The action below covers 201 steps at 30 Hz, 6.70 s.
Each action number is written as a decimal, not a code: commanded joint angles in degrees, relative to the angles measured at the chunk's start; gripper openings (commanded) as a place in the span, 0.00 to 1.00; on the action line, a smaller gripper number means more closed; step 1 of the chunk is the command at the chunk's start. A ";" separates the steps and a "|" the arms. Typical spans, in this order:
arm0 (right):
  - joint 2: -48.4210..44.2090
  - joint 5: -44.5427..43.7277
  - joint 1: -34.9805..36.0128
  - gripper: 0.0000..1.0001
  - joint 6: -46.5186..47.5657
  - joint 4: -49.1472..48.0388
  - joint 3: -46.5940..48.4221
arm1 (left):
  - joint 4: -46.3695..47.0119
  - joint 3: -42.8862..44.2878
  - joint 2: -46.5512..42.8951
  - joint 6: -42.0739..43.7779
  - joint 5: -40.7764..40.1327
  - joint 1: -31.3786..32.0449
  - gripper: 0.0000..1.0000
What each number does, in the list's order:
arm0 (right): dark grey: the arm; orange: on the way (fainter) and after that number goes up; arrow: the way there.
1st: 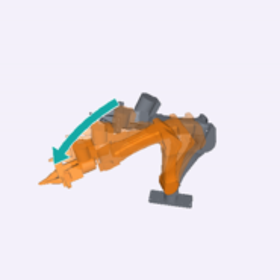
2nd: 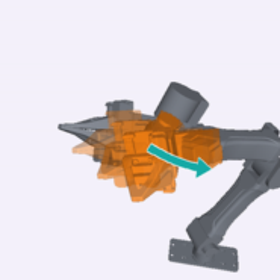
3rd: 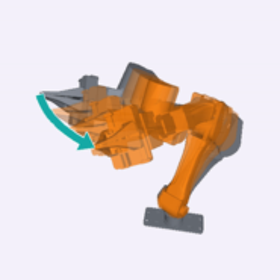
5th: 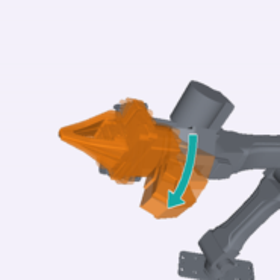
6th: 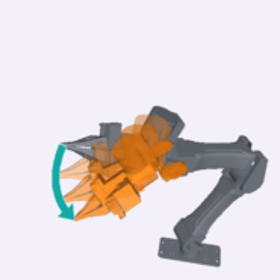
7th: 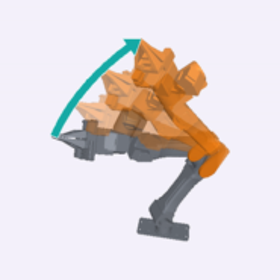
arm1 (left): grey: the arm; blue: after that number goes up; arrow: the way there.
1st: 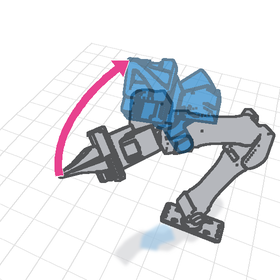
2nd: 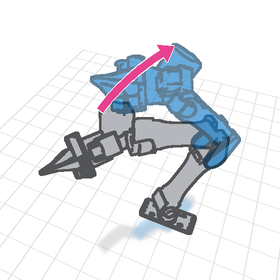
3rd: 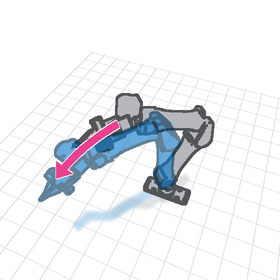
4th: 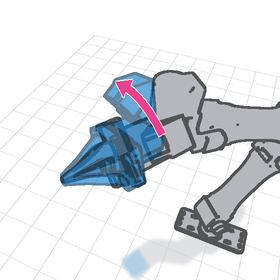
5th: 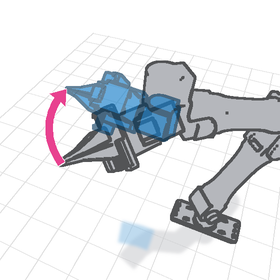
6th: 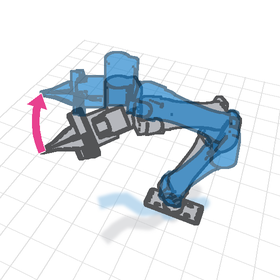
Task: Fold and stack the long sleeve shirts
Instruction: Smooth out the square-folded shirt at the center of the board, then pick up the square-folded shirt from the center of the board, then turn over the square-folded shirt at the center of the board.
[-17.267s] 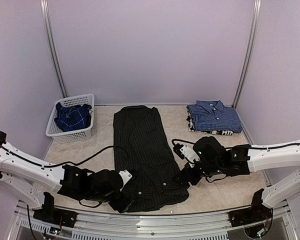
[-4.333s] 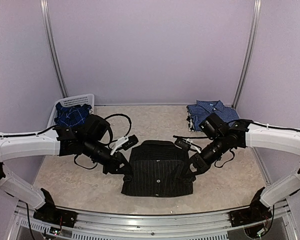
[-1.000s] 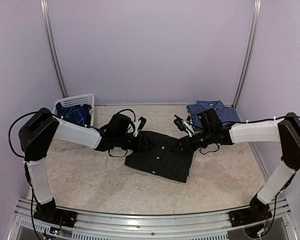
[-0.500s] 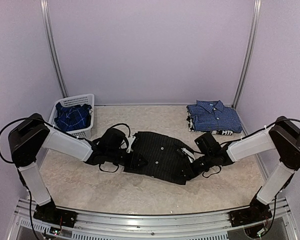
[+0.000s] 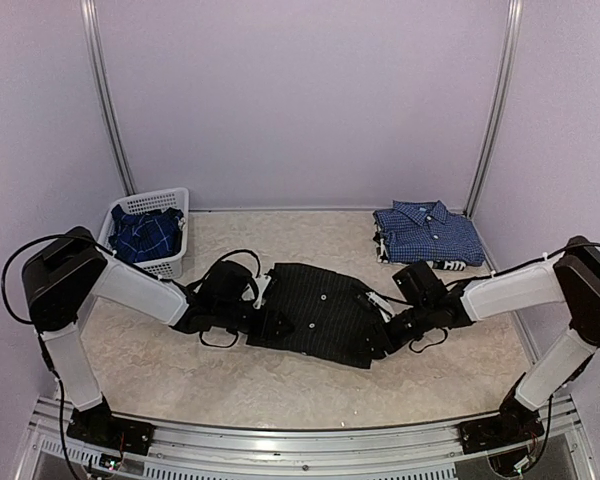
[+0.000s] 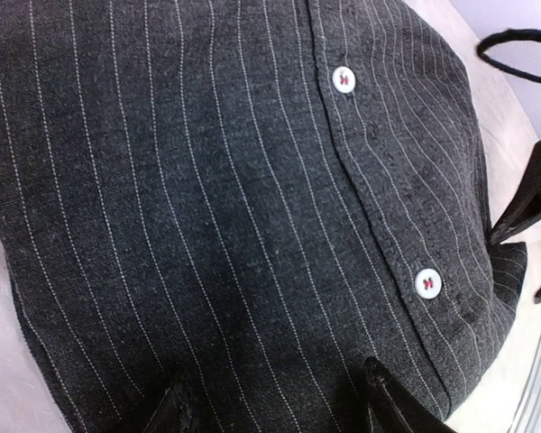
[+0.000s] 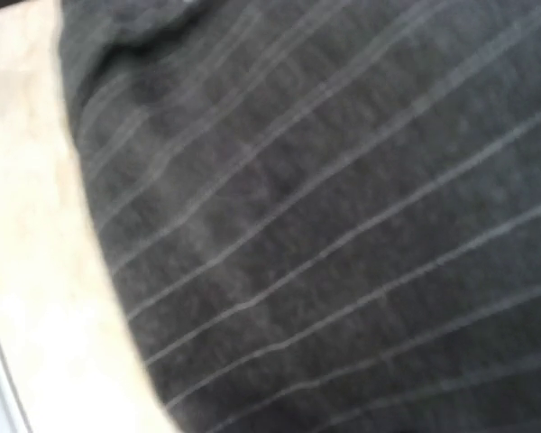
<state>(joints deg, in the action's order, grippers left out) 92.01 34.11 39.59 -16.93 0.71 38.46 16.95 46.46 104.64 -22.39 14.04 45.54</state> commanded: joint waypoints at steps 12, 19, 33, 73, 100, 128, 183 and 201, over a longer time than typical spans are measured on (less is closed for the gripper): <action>3.49 -7.29 -8.34 0.93 11.35 21.42 28.67 | -2.39 2.70 -10.32 3.65 -10.11 6.19 0.67; 21.23 1.65 -12.07 0.93 16.36 27.58 45.12 | -1.74 4.71 -5.37 4.68 -12.21 11.67 0.66; 38.67 7.03 -13.32 0.91 26.20 34.65 60.63 | -4.70 8.64 5.63 7.33 -13.87 15.19 0.63; 41.28 13.77 -18.48 0.87 29.24 36.45 60.49 | -6.14 8.68 8.30 8.68 -13.88 15.19 0.62; 41.72 21.14 -14.80 0.16 32.94 42.91 57.57 | -6.40 6.71 4.57 8.75 -18.85 15.11 0.64; 27.76 -80.14 17.01 0.03 19.94 42.60 58.54 | -24.06 -0.49 -36.84 -2.04 -38.12 -1.84 0.99; 41.82 -69.21 31.77 0.45 -10.88 71.06 78.36 | -27.58 -0.58 -34.93 -0.17 -38.49 -5.67 0.99; 12.91 -44.56 32.95 0.99 -3.55 39.38 49.67 | -24.18 -5.13 -37.64 -7.40 -29.77 -5.92 0.99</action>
<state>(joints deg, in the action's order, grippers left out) 114.02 -19.27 73.69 -23.38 51.37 93.69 -9.19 43.48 68.25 -25.54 -19.92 39.81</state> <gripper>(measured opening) 0.995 0.989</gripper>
